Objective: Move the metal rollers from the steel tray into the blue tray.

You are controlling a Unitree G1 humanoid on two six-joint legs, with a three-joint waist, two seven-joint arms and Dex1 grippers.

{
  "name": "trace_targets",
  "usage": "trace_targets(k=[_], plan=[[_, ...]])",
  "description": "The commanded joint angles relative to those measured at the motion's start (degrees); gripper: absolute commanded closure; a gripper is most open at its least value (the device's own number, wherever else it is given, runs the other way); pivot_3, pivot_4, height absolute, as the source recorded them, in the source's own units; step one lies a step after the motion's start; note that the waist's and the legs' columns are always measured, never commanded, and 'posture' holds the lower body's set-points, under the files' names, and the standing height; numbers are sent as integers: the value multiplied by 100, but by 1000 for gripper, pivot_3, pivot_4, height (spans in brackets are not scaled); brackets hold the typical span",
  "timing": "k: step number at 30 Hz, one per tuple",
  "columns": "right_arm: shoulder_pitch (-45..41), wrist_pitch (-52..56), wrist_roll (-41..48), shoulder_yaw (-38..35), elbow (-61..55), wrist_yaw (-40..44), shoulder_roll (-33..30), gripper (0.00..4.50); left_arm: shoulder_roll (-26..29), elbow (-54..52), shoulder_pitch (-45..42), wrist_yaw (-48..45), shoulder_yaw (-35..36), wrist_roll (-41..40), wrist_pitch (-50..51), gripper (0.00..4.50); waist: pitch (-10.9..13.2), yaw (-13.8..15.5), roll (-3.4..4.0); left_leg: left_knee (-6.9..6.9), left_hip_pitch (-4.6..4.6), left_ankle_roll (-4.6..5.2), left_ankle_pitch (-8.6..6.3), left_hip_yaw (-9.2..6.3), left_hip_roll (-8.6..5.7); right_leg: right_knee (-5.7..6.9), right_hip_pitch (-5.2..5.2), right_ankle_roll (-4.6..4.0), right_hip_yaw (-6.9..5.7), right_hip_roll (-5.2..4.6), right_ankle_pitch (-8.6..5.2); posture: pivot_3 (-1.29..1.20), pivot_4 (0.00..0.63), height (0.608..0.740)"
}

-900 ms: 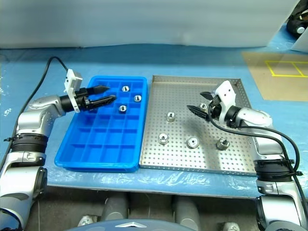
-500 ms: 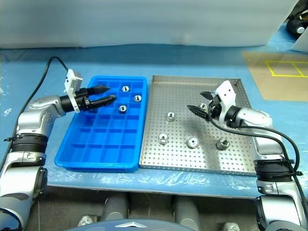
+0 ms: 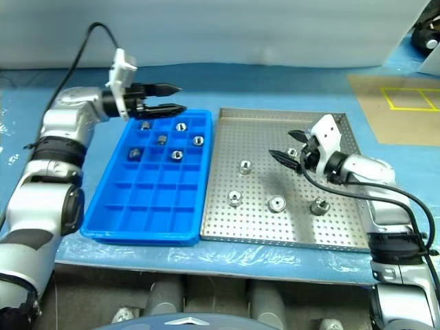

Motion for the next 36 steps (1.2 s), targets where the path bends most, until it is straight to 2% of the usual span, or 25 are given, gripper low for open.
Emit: trace_targets(k=[1, 6, 11, 14, 16, 26, 36], plan=[[219, 459, 555, -433, -802, 53, -207, 466, -303, 668, -372, -450, -311, 445, -532, 478, 0, -15, 0, 1, 1, 5, -3, 0, 0, -2, 1, 0, 2, 0, 0, -348, 150, 740], [921, 1059, 962, -961, -1627, -76, -548, 466, -1213, 1475, -600, -338, -788, 1233, -1420, 478, 0, -36, 0, 8, -2, 19, -11, -1, -4, -33, 23, 8, 1, -3, 5, -437, 150, 740], [1513, 1697, 1570, -1132, -2650, -202, -712, 466, -1711, 1815, -574, -200, -1061, 1813, -1833, 478, 0, -182, -1, 13, 10, 45, -26, 2, -19, -70, 48, 19, 11, -13, 11, -520, 150, 740], [1756, 1841, 1605, -1181, -3024, -394, -794, 466, -1952, 1959, -507, 303, -1323, 2285, -2100, 478, 0, -300, 0, 14, 15, 58, -34, 6, -21, -71, 48, 24, 21, -13, 13, -573, 150, 740], [1841, 1879, 1622, -1317, -3113, -568, -789, 466, -2040, 2049, -473, 735, -1463, 2585, -2166, 478, 0, -357, 0, 21, 16, 63, -37, 7, -24, -71, 48, 30, 28, -12, 15, -600, 150, 740], [2385, 1961, 1800, -1697, -3517, -1045, -749, 466, -2279, 2190, -315, 2000, -1429, 3060, -2107, 478, 0, -575, 0, 55, 12, 102, -60, 17, -51, -78, 48, 57, 77, -18, 26, -664, 150, 740], [2678, 1817, 1651, -1745, -3594, -1322, -731, 466, -2396, 2234, -77, 2211, -1543, 3417, -2049, 478, -5, -640, 1, 73, 4, 136, -81, 27, -62, -87, 47, 65, 93, -24, 21, -694, 150, 740]])
